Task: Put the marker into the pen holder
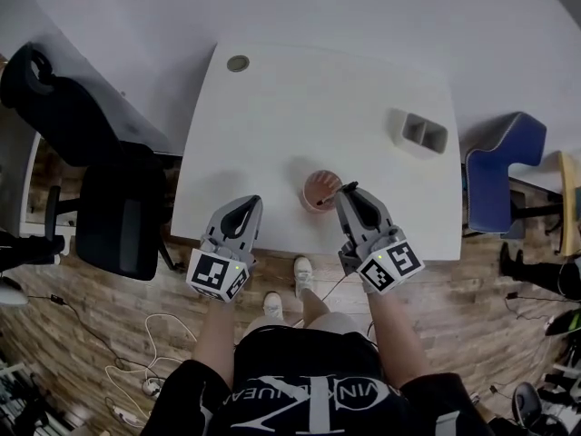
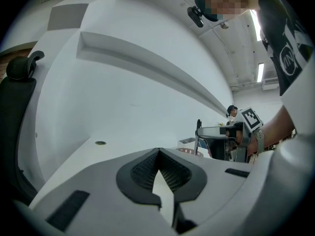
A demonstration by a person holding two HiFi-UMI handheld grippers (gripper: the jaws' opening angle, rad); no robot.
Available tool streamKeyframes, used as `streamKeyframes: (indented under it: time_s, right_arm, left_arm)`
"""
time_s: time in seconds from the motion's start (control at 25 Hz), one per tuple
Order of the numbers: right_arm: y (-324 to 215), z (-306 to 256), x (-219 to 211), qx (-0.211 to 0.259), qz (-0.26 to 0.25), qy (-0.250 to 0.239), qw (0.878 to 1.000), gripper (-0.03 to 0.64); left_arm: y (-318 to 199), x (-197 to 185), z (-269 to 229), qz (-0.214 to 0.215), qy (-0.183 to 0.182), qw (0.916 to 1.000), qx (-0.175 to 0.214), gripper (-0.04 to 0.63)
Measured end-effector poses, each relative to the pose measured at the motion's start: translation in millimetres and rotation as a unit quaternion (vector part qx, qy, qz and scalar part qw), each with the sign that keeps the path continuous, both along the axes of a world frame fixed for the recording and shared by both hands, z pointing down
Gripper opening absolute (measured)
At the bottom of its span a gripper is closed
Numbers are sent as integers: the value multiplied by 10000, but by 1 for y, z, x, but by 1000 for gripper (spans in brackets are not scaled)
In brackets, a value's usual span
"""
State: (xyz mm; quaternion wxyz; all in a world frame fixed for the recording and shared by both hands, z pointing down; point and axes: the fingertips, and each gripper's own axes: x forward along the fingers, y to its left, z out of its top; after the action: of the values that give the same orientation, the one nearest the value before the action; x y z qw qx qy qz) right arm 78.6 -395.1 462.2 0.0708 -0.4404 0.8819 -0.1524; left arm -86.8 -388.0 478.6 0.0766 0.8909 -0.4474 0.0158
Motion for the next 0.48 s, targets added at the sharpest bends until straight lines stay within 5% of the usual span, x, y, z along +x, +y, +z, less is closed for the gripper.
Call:
streamKeyframes:
  time_s: [0.48]
  right_arm:
    - [-6, 32, -16, -279, -153, 410, 9987, 58]
  left_arm:
    - [0, -5, 13, -122, -59, 9998, -165, 14]
